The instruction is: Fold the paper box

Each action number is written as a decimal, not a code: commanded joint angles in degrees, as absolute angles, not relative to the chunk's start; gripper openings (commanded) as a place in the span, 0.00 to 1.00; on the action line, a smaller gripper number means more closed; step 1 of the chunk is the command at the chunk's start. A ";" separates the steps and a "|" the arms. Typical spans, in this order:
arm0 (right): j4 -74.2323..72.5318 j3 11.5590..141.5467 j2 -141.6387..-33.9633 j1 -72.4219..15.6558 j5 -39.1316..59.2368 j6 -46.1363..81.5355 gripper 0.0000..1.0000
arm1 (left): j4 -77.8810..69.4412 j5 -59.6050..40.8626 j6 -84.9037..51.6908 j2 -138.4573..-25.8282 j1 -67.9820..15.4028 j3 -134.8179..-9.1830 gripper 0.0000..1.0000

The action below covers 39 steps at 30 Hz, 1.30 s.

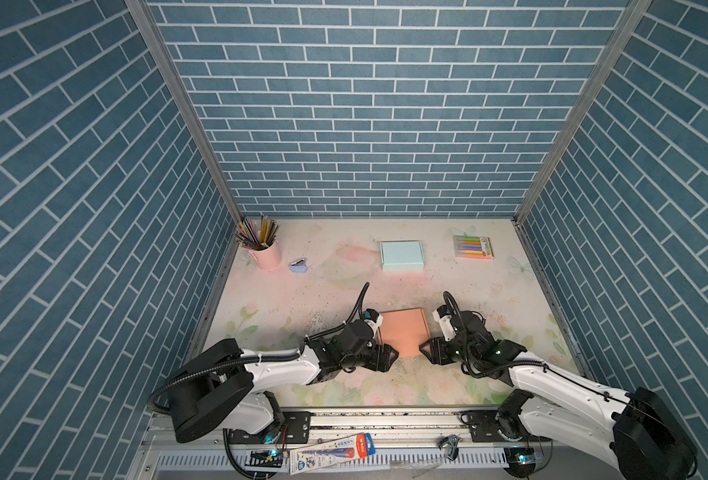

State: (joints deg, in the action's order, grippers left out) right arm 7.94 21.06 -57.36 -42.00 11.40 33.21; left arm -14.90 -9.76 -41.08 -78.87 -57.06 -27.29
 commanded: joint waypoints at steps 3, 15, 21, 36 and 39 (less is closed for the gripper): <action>5.66 20.11 -57.36 -42.60 13.60 36.15 0.61 | -16.24 -8.45 -42.32 -79.62 -57.98 -28.11 0.81; 3.48 19.18 -56.94 -44.29 14.38 38.34 0.61 | -15.94 -7.20 -42.63 -79.60 -58.36 -27.83 0.80; 3.35 18.53 -57.02 -44.38 14.10 38.63 0.60 | -13.99 -5.97 -42.71 -77.53 -58.28 -27.03 0.80; 3.80 18.71 -56.31 -44.71 13.90 38.85 0.60 | -7.99 -3.40 -43.83 -72.16 -59.33 -24.54 0.79; 3.69 18.72 -56.56 -44.81 13.76 38.85 0.59 | -7.16 -2.91 -44.03 -70.79 -59.43 -24.19 0.79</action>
State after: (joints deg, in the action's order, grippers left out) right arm 3.79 18.76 -57.14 -44.31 13.76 37.28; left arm -9.45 -4.69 -43.11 -72.23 -59.05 -25.02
